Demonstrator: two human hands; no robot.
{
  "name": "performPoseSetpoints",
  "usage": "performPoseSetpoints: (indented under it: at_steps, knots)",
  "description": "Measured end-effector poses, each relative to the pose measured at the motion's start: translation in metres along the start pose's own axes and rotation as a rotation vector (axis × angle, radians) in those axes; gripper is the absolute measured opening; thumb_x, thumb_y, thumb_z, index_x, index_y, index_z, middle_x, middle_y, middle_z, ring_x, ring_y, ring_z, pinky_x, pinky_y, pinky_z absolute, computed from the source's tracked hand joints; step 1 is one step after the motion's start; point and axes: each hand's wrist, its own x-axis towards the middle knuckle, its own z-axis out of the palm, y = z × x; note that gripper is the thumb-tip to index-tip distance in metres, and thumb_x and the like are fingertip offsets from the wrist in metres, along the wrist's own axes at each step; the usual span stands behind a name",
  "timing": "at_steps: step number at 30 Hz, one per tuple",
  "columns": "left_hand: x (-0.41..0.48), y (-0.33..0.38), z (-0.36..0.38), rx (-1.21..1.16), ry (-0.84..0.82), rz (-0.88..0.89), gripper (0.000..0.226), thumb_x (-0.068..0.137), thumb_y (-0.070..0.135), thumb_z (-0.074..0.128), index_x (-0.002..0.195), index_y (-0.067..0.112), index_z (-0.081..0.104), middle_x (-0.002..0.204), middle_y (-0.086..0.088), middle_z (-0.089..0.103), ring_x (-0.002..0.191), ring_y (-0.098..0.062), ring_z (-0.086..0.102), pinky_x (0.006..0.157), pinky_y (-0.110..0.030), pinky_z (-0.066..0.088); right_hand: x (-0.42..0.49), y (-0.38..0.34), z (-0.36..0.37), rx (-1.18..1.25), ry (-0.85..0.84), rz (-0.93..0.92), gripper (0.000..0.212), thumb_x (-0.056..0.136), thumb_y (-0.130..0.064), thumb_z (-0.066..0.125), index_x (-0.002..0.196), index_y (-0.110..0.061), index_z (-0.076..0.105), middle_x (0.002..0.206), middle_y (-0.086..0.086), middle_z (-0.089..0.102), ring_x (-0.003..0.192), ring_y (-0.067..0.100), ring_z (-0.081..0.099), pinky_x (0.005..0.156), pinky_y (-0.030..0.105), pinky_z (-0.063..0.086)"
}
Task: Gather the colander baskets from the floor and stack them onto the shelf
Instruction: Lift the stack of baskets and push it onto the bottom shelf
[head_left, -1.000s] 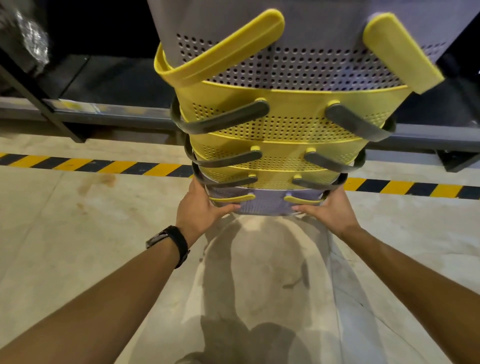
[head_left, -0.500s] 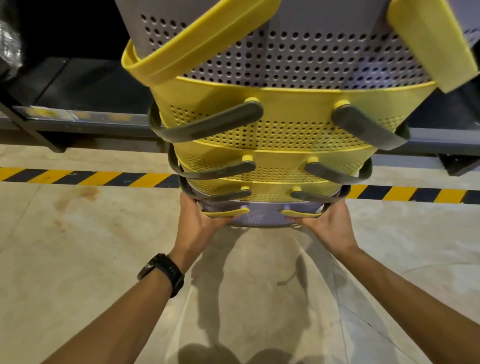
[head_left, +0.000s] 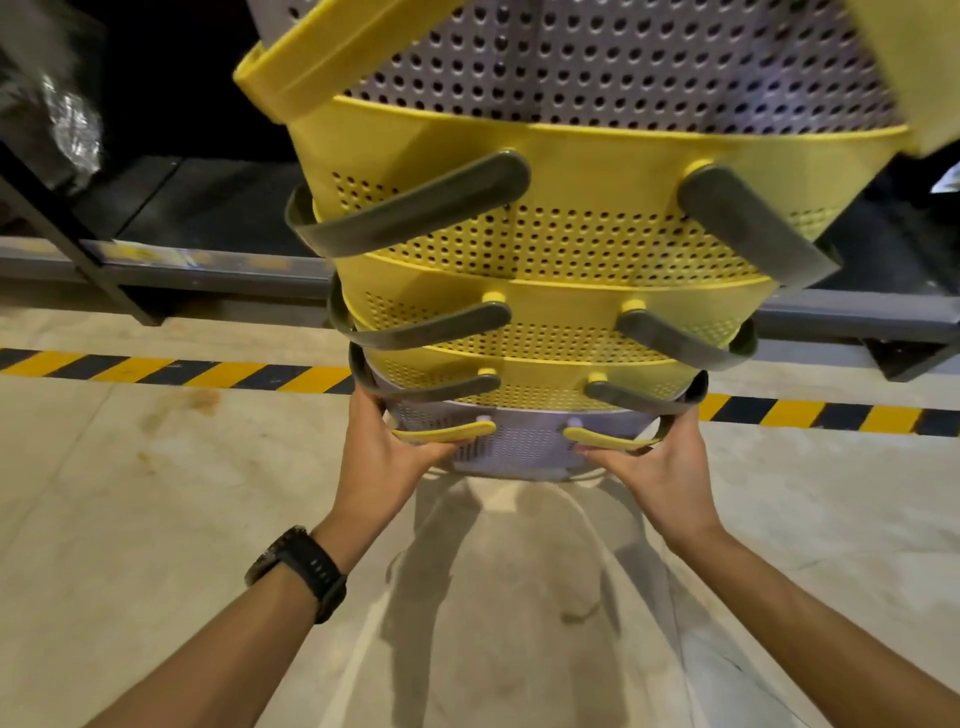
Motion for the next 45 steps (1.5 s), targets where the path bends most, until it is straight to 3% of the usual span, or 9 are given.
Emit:
performPoseSetpoints:
  at_steps: [5, 11, 15, 19, 22, 25, 29, 34, 45]
  knots:
    - [0.001, 0.024, -0.002, -0.053, -0.035, 0.05, 0.099, 0.053, 0.035, 0.101, 0.135, 0.034, 0.045, 0.134, 0.002, 0.062, 0.124, -0.017, 0.062, 0.089, -0.036, 0.06, 0.0, -0.025, -0.008, -0.004, 0.041, -0.048, 0.107, 0.047, -0.045, 0.097, 0.137, -0.027, 0.043, 0.129, -0.02, 0.061, 0.12, -0.003, 0.057, 0.092, 0.012, 0.05]
    - [0.008, 0.056, -0.001, -0.012, -0.031, 0.096, 0.099, 0.043, 0.059, 0.095, 0.126, 0.043, 0.044, 0.128, 0.011, 0.061, 0.117, -0.001, 0.061, 0.087, -0.018, 0.055, 0.005, -0.055, -0.02, -0.024, 0.069, -0.07, 0.1, 0.049, -0.038, 0.097, 0.132, -0.023, 0.045, 0.125, -0.013, 0.063, 0.113, -0.005, 0.06, 0.086, 0.016, 0.054]
    - [0.018, 0.076, 0.001, -0.019, -0.03, 0.14, 0.098, 0.047, 0.048, 0.093, 0.131, 0.04, 0.043, 0.126, 0.019, 0.058, 0.114, 0.011, 0.057, 0.081, -0.006, 0.05, 0.015, -0.078, -0.027, -0.022, 0.081, -0.098, 0.1, 0.047, -0.038, 0.095, 0.133, -0.019, 0.046, 0.125, -0.018, 0.061, 0.114, -0.011, 0.057, 0.086, 0.008, 0.049]
    - [0.039, 0.1, 0.0, -0.004, -0.051, 0.138, 0.093, 0.049, 0.047, 0.095, 0.123, 0.058, 0.039, 0.125, 0.022, 0.059, 0.114, 0.013, 0.056, 0.081, -0.004, 0.048, 0.029, -0.11, -0.034, -0.038, 0.107, -0.077, 0.102, 0.046, -0.045, 0.095, 0.132, -0.023, 0.045, 0.119, -0.03, 0.061, 0.114, -0.012, 0.056, 0.084, 0.007, 0.049]
    - [0.056, 0.118, 0.001, -0.011, -0.069, 0.095, 0.092, 0.047, 0.055, 0.096, 0.117, 0.067, 0.037, 0.123, 0.029, 0.058, 0.114, 0.014, 0.055, 0.08, -0.001, 0.046, 0.042, -0.137, -0.045, -0.064, 0.127, -0.058, 0.105, 0.045, -0.047, 0.096, 0.134, -0.025, 0.044, 0.125, -0.023, 0.061, 0.119, -0.006, 0.056, 0.092, 0.014, 0.051]
    - [0.077, 0.137, 0.006, -0.018, -0.085, 0.073, 0.098, 0.044, 0.053, 0.096, 0.122, 0.059, 0.038, 0.119, 0.035, 0.058, 0.113, 0.017, 0.054, 0.081, 0.0, 0.045, 0.054, -0.161, -0.05, -0.084, 0.153, -0.054, 0.11, 0.043, -0.055, 0.095, 0.136, -0.026, 0.042, 0.126, -0.025, 0.059, 0.117, -0.01, 0.055, 0.089, 0.007, 0.048]
    - [0.117, 0.156, 0.017, -0.011, -0.086, 0.092, 0.109, 0.045, 0.049, 0.096, 0.136, 0.037, 0.037, 0.131, 0.015, 0.057, 0.114, 0.013, 0.055, 0.085, -0.004, 0.048, 0.093, -0.179, -0.052, -0.05, 0.189, -0.071, 0.102, 0.048, -0.041, 0.096, 0.133, -0.019, 0.045, 0.127, -0.015, 0.063, 0.119, -0.003, 0.058, 0.097, 0.02, 0.052]
    - [0.161, 0.158, 0.032, 0.061, -0.053, 0.191, 0.101, 0.057, 0.039, 0.096, 0.139, 0.035, 0.038, 0.13, 0.026, 0.055, 0.117, 0.015, 0.052, 0.088, 0.0, 0.042, 0.152, -0.165, -0.052, -0.02, 0.149, -0.121, 0.1, 0.047, -0.038, 0.095, 0.132, -0.022, 0.045, 0.124, -0.021, 0.059, 0.113, -0.015, 0.055, 0.084, 0.0, 0.044]
    - [0.224, 0.132, 0.054, 0.131, -0.006, 0.237, 0.098, 0.06, 0.037, 0.095, 0.141, 0.028, 0.04, 0.135, 0.021, 0.054, 0.127, 0.006, 0.051, 0.1, -0.01, 0.043, 0.24, -0.105, -0.03, -0.015, 0.084, -0.087, 0.093, 0.052, -0.035, 0.096, 0.13, -0.023, 0.046, 0.125, -0.016, 0.059, 0.117, -0.013, 0.051, 0.088, -0.002, 0.039]
